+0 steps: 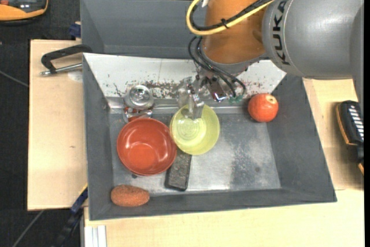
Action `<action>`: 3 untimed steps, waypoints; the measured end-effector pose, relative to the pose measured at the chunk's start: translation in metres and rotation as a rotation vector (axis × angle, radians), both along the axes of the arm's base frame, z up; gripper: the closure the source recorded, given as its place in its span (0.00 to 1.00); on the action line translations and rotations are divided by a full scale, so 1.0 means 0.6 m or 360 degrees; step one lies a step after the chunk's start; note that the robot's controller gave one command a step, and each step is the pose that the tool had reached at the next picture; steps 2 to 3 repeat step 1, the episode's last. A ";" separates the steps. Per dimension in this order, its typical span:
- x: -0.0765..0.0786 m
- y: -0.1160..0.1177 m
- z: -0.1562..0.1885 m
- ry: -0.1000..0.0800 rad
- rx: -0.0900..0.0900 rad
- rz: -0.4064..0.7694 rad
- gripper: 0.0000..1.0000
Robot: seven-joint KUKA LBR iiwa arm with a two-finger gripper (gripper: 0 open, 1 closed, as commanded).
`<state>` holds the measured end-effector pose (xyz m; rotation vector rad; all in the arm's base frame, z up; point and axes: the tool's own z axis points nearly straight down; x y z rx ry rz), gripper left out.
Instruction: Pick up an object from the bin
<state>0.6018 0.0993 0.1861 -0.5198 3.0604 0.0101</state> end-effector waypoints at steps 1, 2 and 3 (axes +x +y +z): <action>-0.031 0.033 0.180 -0.0028 -0.0005 0.0290 1.00; -0.031 0.033 0.180 -0.0028 -0.0005 0.0290 1.00; -0.031 0.033 0.180 -0.0028 -0.0005 0.0290 1.00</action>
Offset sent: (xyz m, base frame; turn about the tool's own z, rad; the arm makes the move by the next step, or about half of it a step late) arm -0.0209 0.0182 0.1020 -0.1828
